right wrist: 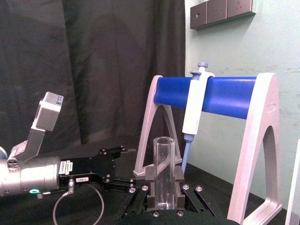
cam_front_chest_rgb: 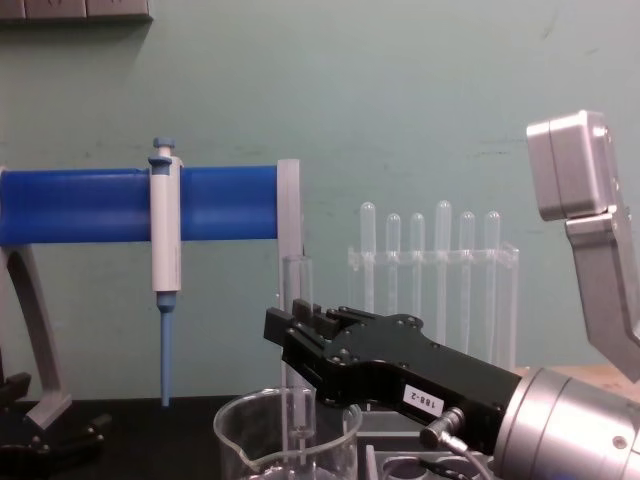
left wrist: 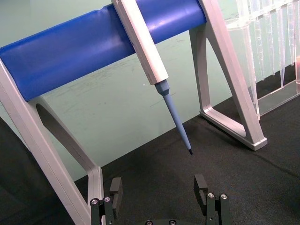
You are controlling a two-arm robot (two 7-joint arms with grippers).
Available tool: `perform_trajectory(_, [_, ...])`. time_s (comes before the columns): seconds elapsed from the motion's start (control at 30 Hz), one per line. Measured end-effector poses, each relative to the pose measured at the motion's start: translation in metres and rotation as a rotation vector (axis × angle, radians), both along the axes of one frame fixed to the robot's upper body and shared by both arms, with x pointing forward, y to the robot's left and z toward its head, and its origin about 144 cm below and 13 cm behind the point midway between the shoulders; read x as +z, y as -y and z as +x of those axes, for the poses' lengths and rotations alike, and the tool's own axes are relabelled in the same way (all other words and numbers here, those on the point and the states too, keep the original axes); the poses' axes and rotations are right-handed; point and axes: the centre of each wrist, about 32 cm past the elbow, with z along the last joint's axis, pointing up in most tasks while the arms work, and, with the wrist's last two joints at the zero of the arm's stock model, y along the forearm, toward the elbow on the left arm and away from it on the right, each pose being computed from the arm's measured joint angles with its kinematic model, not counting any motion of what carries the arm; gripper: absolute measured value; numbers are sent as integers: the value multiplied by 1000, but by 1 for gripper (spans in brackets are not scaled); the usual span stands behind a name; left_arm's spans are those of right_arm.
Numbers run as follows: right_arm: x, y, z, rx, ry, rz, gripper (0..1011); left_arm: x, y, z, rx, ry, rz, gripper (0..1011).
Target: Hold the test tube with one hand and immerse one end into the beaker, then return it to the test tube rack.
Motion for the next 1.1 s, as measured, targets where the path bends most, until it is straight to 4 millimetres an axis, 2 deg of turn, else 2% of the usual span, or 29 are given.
perform_trajectory(1.1, [1, 0, 0, -1, 0, 1, 226, 0, 0, 0, 0, 0, 0, 1000])
